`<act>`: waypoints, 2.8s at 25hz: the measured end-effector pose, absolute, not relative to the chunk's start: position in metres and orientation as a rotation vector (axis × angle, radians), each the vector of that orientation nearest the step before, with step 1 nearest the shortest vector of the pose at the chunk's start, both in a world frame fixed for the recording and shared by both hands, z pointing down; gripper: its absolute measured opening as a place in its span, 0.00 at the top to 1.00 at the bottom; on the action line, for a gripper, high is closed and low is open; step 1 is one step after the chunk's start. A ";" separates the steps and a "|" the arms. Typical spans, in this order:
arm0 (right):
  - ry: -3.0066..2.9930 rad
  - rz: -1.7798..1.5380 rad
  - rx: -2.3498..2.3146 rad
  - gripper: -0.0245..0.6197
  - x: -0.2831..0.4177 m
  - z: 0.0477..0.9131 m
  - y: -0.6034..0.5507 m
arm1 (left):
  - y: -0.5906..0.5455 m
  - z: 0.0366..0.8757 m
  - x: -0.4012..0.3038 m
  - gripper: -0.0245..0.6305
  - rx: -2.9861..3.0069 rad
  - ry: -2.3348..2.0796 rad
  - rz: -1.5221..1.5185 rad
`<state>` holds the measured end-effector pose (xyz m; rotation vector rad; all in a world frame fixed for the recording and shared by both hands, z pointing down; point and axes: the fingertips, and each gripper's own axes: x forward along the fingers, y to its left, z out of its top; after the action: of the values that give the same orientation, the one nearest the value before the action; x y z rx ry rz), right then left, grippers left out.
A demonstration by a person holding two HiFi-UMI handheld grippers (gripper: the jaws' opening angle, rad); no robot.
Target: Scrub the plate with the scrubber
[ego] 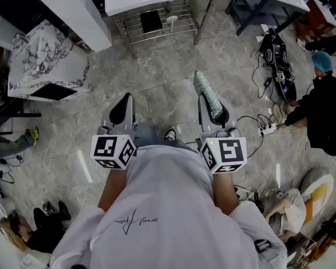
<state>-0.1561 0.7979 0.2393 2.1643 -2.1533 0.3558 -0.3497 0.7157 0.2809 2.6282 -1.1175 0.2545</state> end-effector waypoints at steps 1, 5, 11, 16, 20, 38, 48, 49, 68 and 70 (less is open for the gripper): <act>-2.154 0.360 2.159 0.88 -0.155 0.241 0.798 | 0.715 0.281 -0.348 0.96 2.624 -1.118 0.252; -2.158 0.394 2.148 0.88 -0.152 0.248 0.796 | 0.713 0.285 -0.338 0.96 2.604 -1.105 0.237; -2.199 0.436 2.122 0.88 -0.148 0.254 0.783 | 0.705 0.284 -0.322 0.96 2.621 -1.050 0.209; -2.222 0.474 2.055 0.88 -0.148 0.263 0.759 | 0.685 0.287 -0.308 0.96 2.618 -0.985 0.177; -2.236 0.466 2.030 0.88 -0.142 0.263 0.728 | 0.657 0.288 -0.290 0.96 2.628 -0.934 0.141; -2.271 0.470 1.993 0.88 -0.092 0.239 0.523 | 0.452 0.270 -0.220 0.96 2.621 -0.845 0.100; -2.297 0.541 1.946 0.88 -0.092 0.239 0.422 | 0.346 0.273 -0.204 0.96 2.652 -0.794 0.166; -2.305 0.537 1.933 0.89 -0.093 0.239 0.414 | 0.340 0.273 -0.204 0.96 2.656 -0.790 0.161; -2.502 0.550 1.548 0.86 -0.111 0.243 0.340 | 0.269 0.295 -0.217 0.96 2.515 -0.853 0.061; -2.496 0.537 1.566 0.86 -0.098 0.243 0.326 | 0.259 0.294 -0.209 0.96 2.511 -0.860 0.052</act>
<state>-0.0977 0.3262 0.2434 1.5657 -2.4958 0.5370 -0.2091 0.2590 0.2943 2.5113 -0.8604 0.0518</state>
